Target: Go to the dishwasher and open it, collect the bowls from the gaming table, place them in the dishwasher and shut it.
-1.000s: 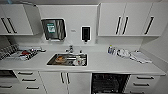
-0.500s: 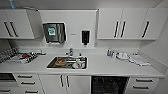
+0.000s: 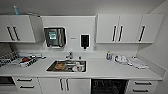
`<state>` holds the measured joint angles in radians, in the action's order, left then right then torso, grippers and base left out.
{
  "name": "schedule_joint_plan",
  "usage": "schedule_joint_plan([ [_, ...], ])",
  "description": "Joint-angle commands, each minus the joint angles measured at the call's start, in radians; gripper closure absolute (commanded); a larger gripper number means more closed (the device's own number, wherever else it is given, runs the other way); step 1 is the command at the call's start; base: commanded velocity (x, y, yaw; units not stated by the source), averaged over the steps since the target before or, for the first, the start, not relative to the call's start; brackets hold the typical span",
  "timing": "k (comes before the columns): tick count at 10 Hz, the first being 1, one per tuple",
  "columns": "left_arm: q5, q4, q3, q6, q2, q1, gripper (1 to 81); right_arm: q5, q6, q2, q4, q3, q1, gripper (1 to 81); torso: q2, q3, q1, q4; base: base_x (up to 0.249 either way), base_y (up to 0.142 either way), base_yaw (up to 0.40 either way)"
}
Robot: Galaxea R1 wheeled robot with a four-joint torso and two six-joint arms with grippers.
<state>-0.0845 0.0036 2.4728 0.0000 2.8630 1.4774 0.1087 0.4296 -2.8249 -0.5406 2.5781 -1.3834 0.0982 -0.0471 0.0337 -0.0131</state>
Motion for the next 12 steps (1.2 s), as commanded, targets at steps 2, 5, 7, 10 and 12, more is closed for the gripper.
schedule_joint_plan([
  [2, 0.043, 0.003, -0.005, 0.003, 0.001, -0.052, 1.0, 0.066, 0.005, -0.070, 0.100, 0.141, 0.051, 1.0, 0.000, 0.000, 0.000, 0.000, 0.000, 0.000, 0.000],
  [5, 0.043, 0.001, -0.005, 0.003, -0.002, -0.053, 1.0, 0.065, 0.005, -0.107, 0.110, 0.183, 0.031, 1.0, 0.000, 0.000, 0.000, 0.000, 0.000, 0.000, 0.000],
  [7, 0.043, 0.001, 0.002, 0.003, -0.002, -0.053, 1.0, 0.054, 0.005, -0.118, 0.108, 0.180, 0.026, 1.0, 0.000, 0.000, 0.000, 0.000, 0.000, 0.000, 0.000],
  [10, 0.043, -0.002, 0.040, 0.002, 0.013, -0.053, 1.0, 0.049, 0.005, -0.116, 0.110, 0.180, 0.026, 1.0, 0.000, 0.000, 0.000, 0.000, 0.000, 0.000, 0.000],
  [12, 0.043, -0.004, 0.051, 0.002, 0.017, -0.052, 1.0, 0.049, 0.005, -0.118, 0.110, 0.178, 0.025, 1.0, 0.000, 0.000, 0.000, 0.000, 0.000, 0.000, 0.000],
])
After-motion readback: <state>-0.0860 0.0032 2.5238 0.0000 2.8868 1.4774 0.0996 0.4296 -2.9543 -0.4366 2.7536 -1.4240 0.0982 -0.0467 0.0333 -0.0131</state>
